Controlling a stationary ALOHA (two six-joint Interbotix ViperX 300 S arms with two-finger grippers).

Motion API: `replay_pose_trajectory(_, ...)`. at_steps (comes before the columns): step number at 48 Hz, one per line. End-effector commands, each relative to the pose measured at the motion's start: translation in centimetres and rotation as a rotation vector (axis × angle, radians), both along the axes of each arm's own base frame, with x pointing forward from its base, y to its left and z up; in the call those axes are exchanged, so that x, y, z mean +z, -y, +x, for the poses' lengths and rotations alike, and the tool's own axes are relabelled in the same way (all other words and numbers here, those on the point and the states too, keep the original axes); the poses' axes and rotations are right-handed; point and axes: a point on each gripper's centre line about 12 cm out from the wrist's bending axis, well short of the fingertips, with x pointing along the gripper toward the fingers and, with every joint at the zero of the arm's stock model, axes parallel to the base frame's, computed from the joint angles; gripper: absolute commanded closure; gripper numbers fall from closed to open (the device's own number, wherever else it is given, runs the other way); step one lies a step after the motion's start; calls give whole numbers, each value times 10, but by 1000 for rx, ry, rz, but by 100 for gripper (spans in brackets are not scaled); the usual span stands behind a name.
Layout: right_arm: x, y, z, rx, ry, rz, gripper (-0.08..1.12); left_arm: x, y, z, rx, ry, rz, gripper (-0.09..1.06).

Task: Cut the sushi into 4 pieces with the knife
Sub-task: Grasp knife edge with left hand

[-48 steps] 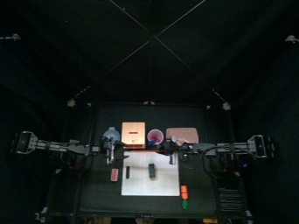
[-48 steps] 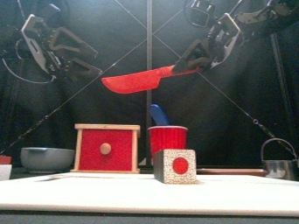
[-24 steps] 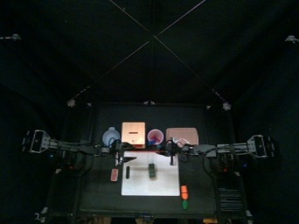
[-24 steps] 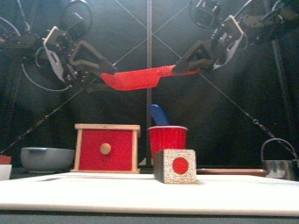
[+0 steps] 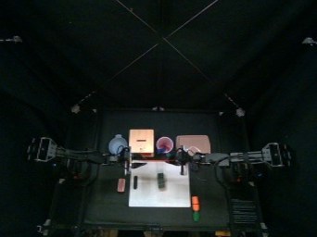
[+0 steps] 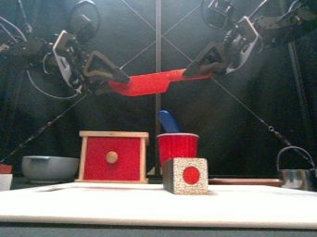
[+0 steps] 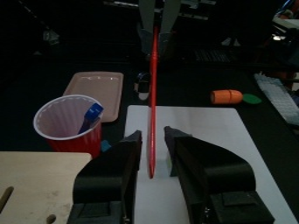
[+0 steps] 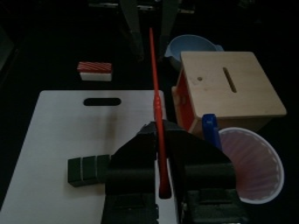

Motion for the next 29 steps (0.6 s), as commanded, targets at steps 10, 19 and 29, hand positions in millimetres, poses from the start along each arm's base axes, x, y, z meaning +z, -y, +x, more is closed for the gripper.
replay_pose_trajectory(10,11,0,0,0,41,-4,98,4,1,2,-19,20,27,47)
replay_pose_trajectory(19,7,-2,-1,1,32,3,98,3,3,2,-44,18,56,65)
replay_pose_trajectory(29,-2,-8,-5,15,8,14,98,-9,8,3,-85,22,77,76)
